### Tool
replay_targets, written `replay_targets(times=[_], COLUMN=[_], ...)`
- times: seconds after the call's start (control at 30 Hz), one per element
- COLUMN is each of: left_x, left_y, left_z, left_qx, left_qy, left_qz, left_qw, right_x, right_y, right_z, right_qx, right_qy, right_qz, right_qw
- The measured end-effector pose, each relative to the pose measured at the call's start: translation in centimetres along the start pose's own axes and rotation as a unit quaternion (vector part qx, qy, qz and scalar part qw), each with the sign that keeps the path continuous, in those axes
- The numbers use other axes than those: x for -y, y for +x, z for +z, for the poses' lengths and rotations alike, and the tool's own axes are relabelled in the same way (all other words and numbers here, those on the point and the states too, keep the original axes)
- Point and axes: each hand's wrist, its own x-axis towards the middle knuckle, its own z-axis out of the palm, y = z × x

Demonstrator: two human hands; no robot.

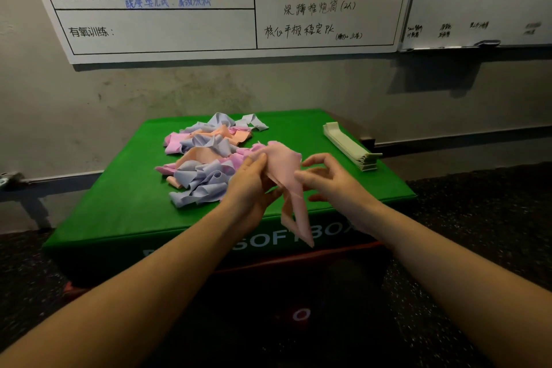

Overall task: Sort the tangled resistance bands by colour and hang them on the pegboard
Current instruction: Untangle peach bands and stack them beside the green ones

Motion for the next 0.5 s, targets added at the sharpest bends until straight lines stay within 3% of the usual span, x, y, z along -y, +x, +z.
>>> replay_targets(times=[0.13,0.27,0.5], left_x=[-0.3,-0.2,0.0], left_y=[0.6,0.8,1.4], left_z=[-0.4,-0.8,-1.8], left_qx=[-0.054,-0.085,-0.155], left_qy=[-0.082,-0.104,0.127], left_qz=[-0.017,-0.007,0.120], left_qw=[0.995,0.991,0.972], right_x=[-1.1,-1.7,-2.4], right_y=[-1.0,-0.8,-0.6], right_z=[0.6,1.3,0.6], right_qx=[0.092,0.046,-0.016], right_qy=[0.023,-0.015,-0.075], right_qz=[-0.013,-0.006,0.020], right_qw=[0.995,0.999,0.997])
